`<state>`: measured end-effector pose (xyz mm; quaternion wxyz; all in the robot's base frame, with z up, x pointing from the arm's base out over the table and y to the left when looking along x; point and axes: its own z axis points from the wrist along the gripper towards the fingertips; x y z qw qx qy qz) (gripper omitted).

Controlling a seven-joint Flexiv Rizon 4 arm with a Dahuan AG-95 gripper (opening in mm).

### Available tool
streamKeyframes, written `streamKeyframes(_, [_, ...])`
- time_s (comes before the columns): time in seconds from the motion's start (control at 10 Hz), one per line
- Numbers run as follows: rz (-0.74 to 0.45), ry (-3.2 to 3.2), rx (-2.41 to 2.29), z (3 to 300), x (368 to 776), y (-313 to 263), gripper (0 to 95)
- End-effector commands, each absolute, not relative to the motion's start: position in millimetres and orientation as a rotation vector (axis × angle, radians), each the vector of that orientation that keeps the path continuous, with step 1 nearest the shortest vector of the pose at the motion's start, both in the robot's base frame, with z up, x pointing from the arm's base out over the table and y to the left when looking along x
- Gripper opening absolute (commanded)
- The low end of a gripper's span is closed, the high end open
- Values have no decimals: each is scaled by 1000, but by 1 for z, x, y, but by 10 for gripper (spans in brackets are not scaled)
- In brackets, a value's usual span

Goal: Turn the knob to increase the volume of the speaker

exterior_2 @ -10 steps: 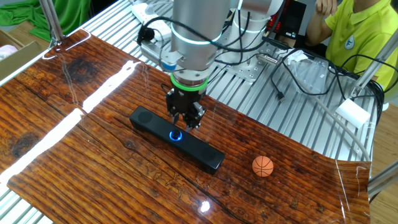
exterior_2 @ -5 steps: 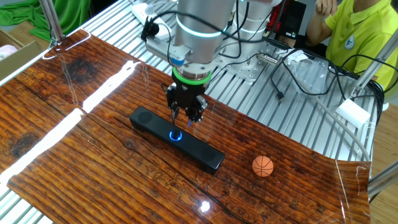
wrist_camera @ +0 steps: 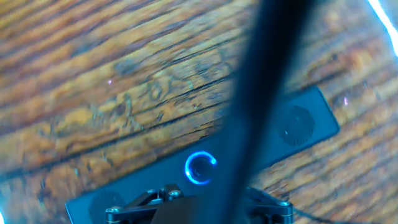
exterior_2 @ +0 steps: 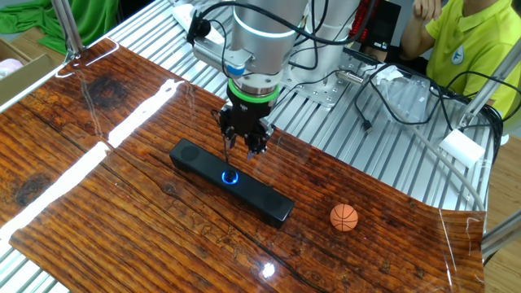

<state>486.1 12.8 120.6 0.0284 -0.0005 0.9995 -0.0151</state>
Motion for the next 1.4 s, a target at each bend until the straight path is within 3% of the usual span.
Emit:
streamKeyframes(0.1, [-46,3085,-13,121,485,12,380])
streamKeyframes(0.3, [-45,3087,-50,122,484,12,0])
streamKeyframes(1.4, [-40,3108,-205,123,484,13,0])
